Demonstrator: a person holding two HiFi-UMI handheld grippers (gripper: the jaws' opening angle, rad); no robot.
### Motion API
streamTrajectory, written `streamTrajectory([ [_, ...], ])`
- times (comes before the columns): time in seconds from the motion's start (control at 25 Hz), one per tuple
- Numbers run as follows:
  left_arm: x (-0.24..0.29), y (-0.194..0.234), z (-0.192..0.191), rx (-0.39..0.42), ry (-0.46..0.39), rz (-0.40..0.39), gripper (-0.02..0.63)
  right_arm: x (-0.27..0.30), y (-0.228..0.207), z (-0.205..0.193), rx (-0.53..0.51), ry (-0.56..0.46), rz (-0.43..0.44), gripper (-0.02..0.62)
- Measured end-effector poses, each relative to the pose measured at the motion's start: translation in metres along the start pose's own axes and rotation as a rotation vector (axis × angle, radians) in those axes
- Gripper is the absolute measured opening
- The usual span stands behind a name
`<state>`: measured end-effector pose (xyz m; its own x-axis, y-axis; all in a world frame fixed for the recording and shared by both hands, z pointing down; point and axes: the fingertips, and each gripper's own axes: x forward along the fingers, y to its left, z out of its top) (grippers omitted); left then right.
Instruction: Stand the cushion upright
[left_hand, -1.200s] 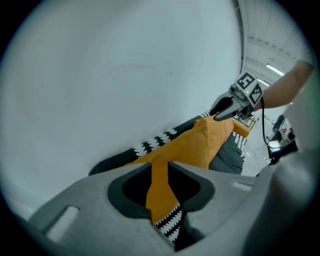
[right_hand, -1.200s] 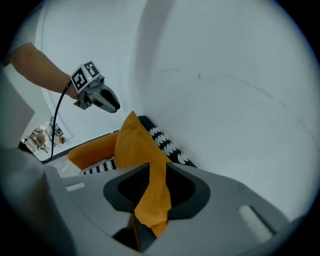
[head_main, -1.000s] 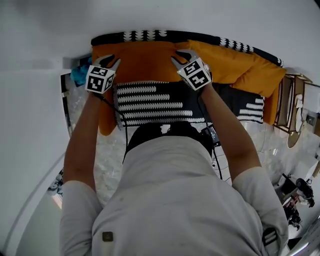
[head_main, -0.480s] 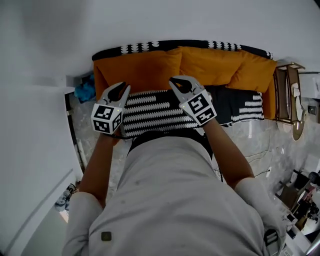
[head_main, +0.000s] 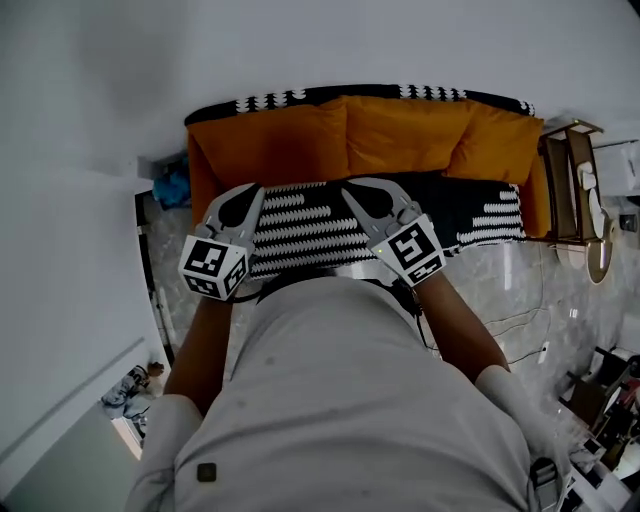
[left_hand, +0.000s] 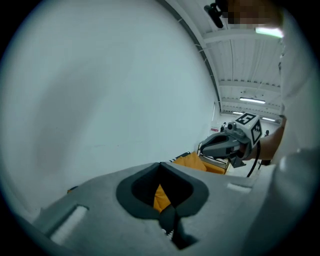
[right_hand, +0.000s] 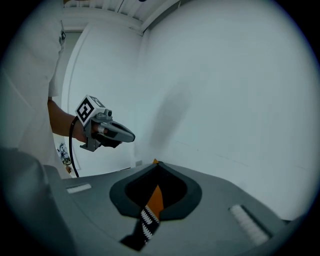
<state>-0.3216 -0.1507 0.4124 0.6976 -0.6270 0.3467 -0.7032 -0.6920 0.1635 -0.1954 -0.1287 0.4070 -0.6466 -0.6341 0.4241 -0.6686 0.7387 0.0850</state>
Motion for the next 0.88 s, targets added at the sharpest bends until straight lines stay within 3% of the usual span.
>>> streamTrajectory([
  [0.28, -0.042, -0.089, 0.016, -0.006, -0.076, 0.001, 0.003, -0.083, 0.029, -0.011, 0.009, -0.062, 0.012, 0.011],
  [0.56, -0.083, -0.179, 0.001, 0.006, -0.091, -0.005, 0.003, -0.158, 0.077, -0.037, 0.026, -0.090, 0.052, 0.011],
  [0.88, -0.131, -0.231, 0.002, 0.047, -0.132, -0.029, 0.003, -0.207, 0.135, -0.042, -0.018, -0.097, 0.096, 0.011],
])
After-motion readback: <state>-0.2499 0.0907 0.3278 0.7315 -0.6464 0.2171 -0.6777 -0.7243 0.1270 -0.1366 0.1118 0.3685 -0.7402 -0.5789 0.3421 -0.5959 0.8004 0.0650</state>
